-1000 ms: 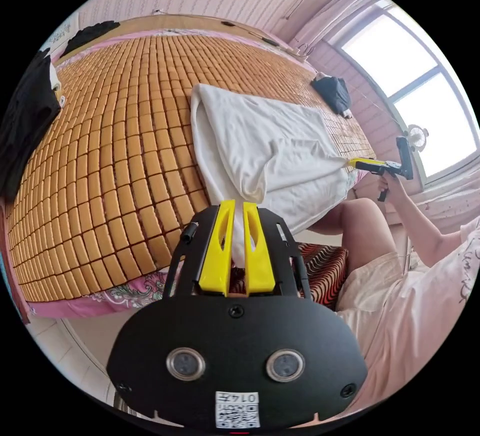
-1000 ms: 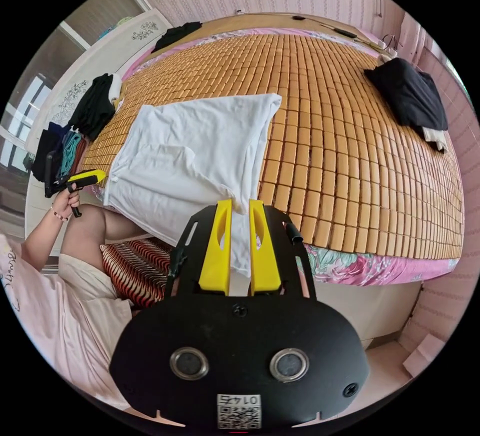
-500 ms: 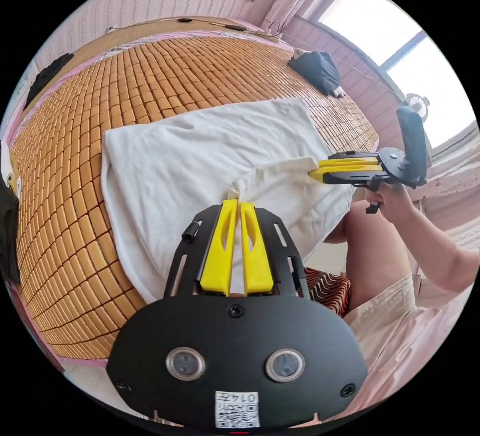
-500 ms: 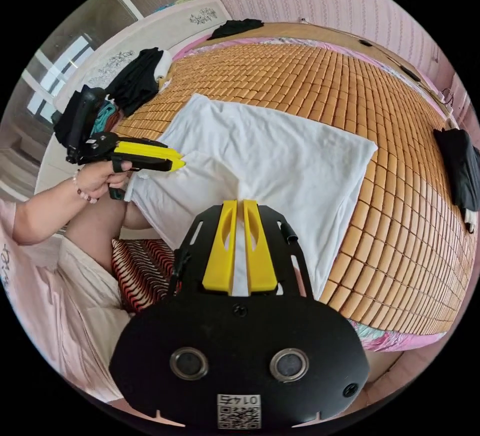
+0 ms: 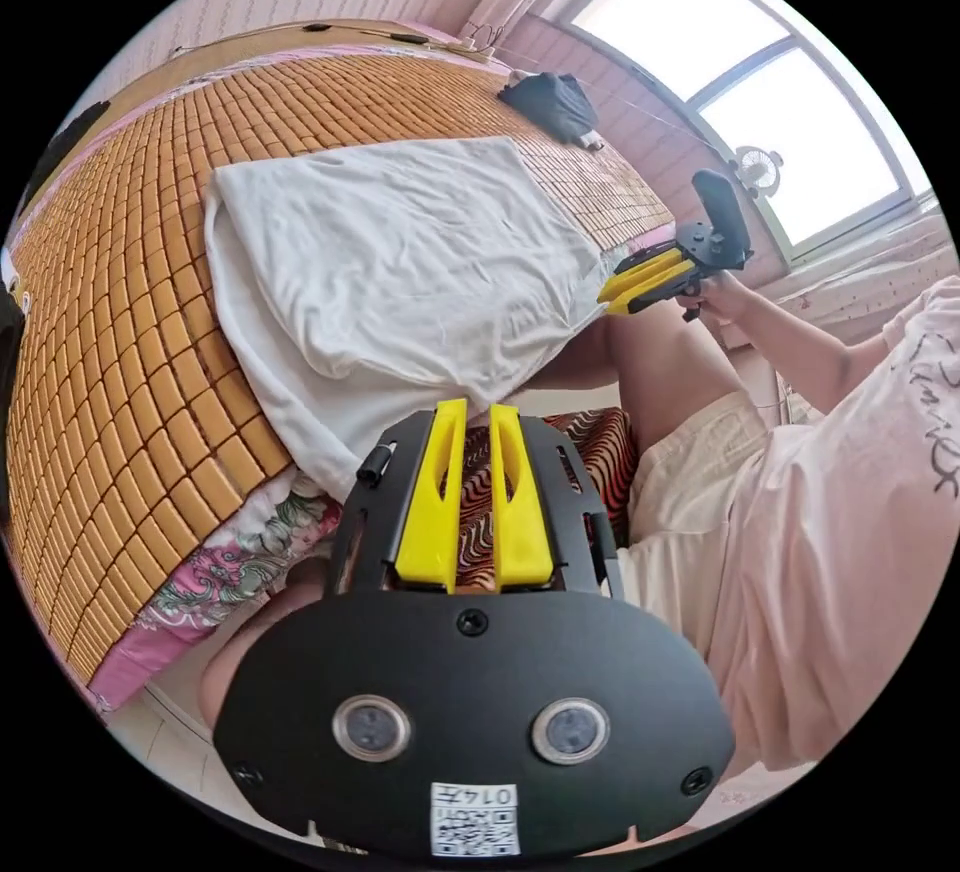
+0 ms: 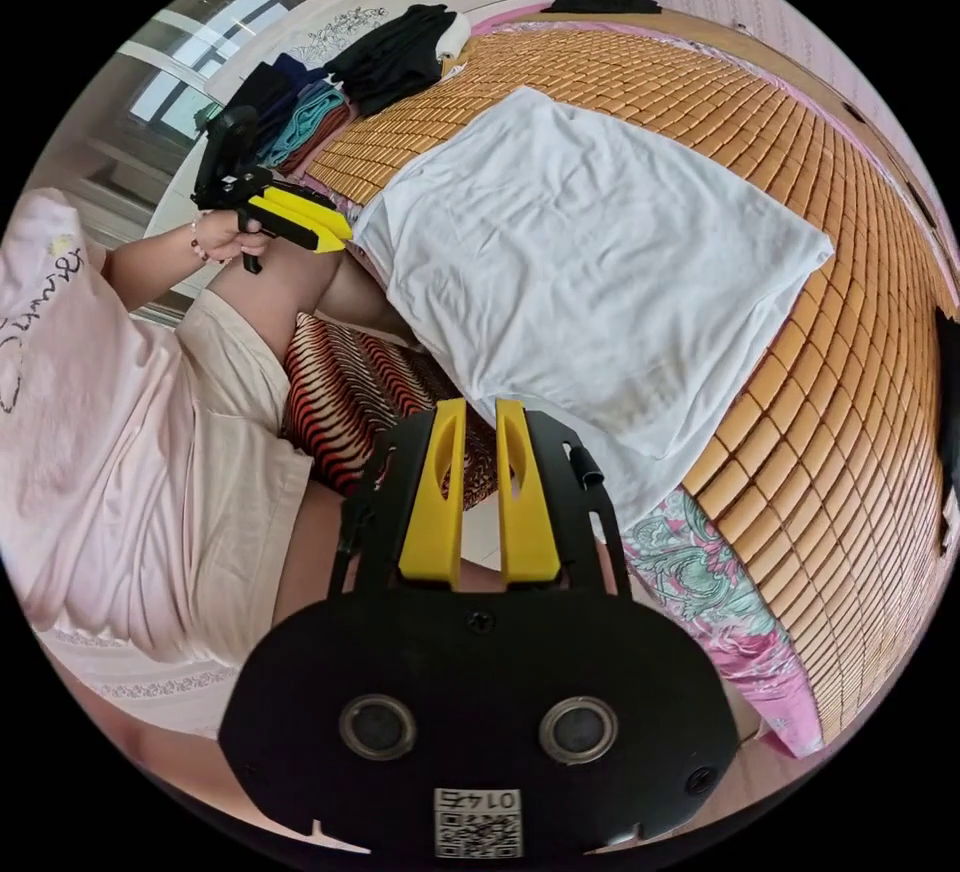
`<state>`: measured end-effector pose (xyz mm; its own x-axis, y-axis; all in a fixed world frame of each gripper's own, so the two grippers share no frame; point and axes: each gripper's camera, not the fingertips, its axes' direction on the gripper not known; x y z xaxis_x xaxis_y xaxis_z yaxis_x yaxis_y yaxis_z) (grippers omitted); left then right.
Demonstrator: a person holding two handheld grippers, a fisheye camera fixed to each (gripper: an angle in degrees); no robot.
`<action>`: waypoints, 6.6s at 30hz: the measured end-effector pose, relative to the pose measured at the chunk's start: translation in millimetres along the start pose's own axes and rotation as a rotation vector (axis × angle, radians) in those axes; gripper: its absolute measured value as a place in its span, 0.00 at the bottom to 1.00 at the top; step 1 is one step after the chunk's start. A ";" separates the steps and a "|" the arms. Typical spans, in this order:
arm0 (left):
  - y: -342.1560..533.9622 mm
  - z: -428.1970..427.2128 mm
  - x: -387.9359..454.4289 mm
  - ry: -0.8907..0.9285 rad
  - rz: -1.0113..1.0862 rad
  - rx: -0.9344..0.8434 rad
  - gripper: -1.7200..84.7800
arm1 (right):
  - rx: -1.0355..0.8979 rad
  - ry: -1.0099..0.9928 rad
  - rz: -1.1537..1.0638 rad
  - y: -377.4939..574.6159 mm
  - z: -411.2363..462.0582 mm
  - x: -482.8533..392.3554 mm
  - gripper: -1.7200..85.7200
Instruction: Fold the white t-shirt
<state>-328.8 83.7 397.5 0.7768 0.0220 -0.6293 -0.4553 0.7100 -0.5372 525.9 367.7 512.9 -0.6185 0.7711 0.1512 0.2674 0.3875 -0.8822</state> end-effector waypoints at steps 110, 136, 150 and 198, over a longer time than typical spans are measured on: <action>-39.4 220.5 128.3 -0.295 0.287 0.222 0.04 | 0.140 0.143 0.286 -281.7 66.0 133.9 0.02; -149.3 298.3 176.3 -0.102 0.414 0.191 0.19 | 0.366 -0.249 0.562 -12.0 -70.5 127.9 0.04; -74.3 236.7 154.4 -0.011 0.520 0.083 0.01 | 0.643 -0.188 0.797 56.8 -68.4 161.0 0.22; -40.5 76.2 -105.5 0.197 -0.416 0.338 0.08 | 0.385 0.303 0.527 -302.4 7.9 126.7 0.08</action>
<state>-359.2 106.3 528.5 0.7505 -0.4164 -0.5132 0.0611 0.8170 -0.5734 360.8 344.2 795.4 -0.2324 0.9344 -0.2701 0.1594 -0.2373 -0.9583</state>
